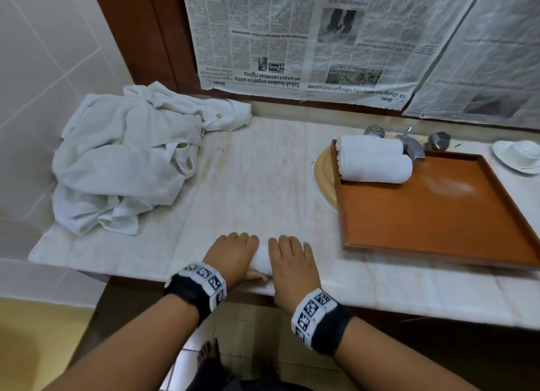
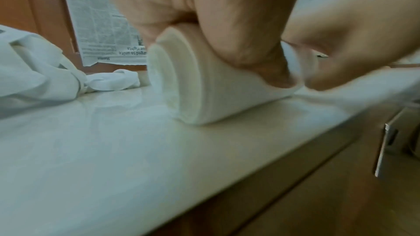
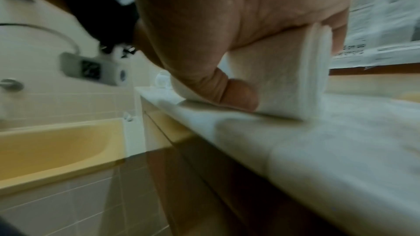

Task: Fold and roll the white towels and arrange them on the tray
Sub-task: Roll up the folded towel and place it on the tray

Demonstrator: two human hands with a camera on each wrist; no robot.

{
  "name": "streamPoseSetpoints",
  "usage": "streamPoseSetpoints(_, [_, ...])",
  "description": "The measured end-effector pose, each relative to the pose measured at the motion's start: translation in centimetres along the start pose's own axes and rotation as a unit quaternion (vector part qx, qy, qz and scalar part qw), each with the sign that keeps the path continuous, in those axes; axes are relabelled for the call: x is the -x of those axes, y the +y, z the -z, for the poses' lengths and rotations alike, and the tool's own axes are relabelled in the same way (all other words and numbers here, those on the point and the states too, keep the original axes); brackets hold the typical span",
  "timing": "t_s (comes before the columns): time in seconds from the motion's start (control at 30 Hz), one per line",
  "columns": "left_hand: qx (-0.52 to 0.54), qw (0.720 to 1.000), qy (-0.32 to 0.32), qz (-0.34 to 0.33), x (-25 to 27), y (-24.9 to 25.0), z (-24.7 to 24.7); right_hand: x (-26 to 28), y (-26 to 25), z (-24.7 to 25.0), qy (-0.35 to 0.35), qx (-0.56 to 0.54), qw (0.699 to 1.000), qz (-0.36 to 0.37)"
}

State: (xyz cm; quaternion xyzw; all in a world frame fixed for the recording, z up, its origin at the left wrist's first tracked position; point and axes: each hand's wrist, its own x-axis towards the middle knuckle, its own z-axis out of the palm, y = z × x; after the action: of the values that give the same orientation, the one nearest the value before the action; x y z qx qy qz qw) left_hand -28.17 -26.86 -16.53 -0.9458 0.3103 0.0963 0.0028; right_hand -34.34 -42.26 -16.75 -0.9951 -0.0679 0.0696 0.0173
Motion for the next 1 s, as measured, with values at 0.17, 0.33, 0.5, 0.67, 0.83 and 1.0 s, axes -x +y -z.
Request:
streamPoseSetpoints(0.17, [0.08,0.996,-0.018,0.02,-0.2,-1.3,-0.3,-1.0,0.4,0.3,-0.001,-0.005,1.0,0.012])
streamPoseSetpoints(0.33, [0.047,0.997,-0.024,0.052,-1.4,-1.3,-0.8,-3.3,1.1,1.5,-0.054,-0.01,0.998,0.026])
streamPoseSetpoints(0.5, [0.041,0.998,-0.026,0.025,-4.8,-2.7,0.8,-6.5,3.0,2.8,-0.113,-0.058,0.992,0.008])
streamPoseSetpoints(0.67, [0.047,0.996,-0.064,-0.028,-6.6,-4.3,1.4,-9.4,5.1,4.6,-0.222,-0.074,0.972,0.01])
streamPoseSetpoints(0.83, [0.047,0.995,-0.084,-0.028,-7.0,-4.3,1.9,-10.3,5.1,4.8,-0.235,-0.046,0.97,0.03])
streamPoseSetpoints(1.0, [0.06,0.994,-0.091,0.017,-7.3,-3.8,2.2,-11.2,6.1,4.8,-0.225,-0.058,0.97,0.073])
